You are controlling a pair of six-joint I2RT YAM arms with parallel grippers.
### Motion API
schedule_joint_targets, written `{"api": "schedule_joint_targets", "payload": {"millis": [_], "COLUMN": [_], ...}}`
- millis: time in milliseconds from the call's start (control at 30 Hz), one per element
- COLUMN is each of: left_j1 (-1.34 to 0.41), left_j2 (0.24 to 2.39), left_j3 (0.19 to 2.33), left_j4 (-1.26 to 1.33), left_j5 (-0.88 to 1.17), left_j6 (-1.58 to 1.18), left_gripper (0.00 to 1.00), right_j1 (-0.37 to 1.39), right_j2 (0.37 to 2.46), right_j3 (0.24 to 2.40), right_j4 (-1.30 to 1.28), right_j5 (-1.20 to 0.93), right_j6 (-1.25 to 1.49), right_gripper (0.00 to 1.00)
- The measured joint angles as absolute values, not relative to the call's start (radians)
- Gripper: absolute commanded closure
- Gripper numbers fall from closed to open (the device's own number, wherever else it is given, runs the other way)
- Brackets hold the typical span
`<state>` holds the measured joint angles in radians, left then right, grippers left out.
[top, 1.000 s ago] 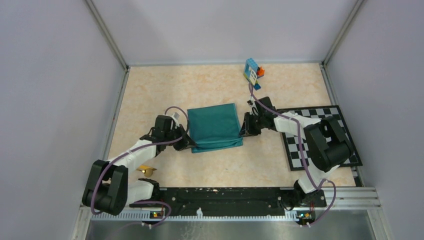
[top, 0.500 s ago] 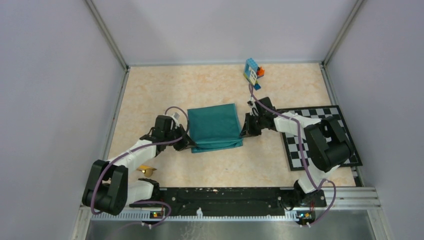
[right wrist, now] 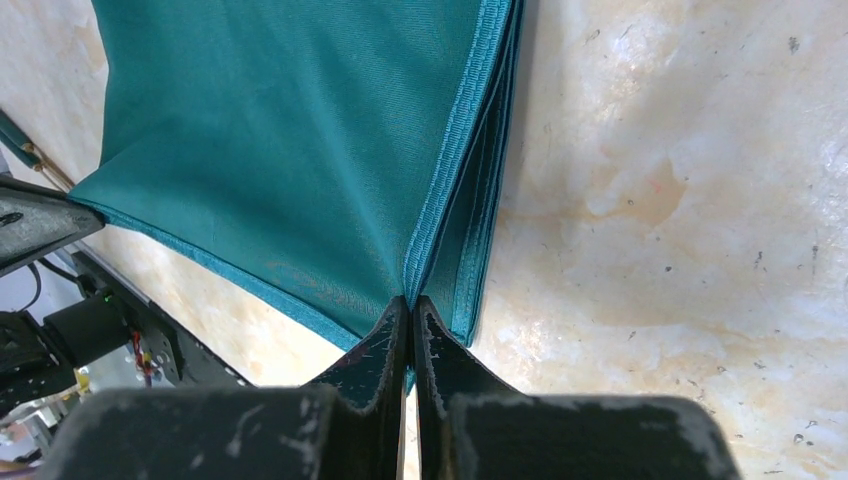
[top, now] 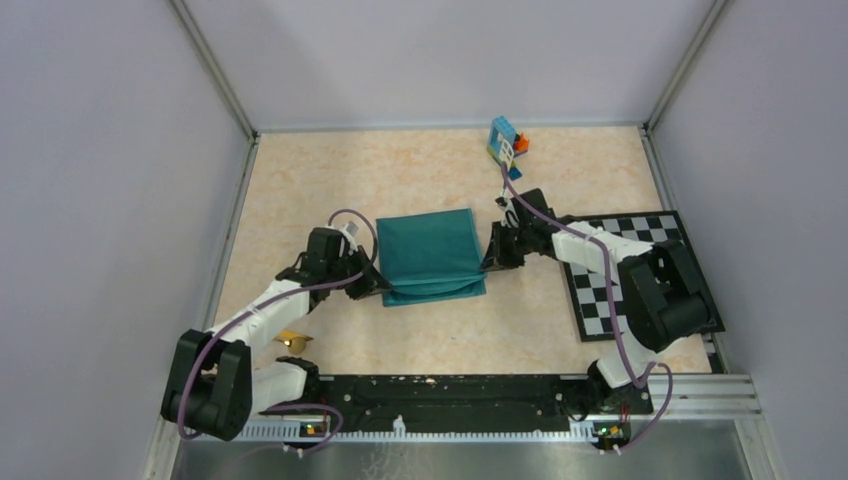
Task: Fold the napkin into a case and place the utensils inside
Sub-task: Smooth out the square-folded napkin at the center of the board.
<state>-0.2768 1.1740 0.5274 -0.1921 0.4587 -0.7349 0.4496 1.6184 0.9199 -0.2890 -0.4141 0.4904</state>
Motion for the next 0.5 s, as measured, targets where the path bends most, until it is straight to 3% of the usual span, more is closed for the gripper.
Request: {"api": "schedule_joint_targets", "payload": {"millis": [500], "left_j1": [-0.277], "left_j2": [1.173], "left_j3": [0.511], "left_j4": [-0.23], "left_j5": [0.425], "left_j6": [-0.722], "left_gripper": [0.97], "right_j1": [0.458], "right_j2": [1.62], "right_j3": [0.896], "right_j4": [-0.255], "right_j5": [-0.452], "right_j6": [0.521], "right_gripper": [1.0]}}
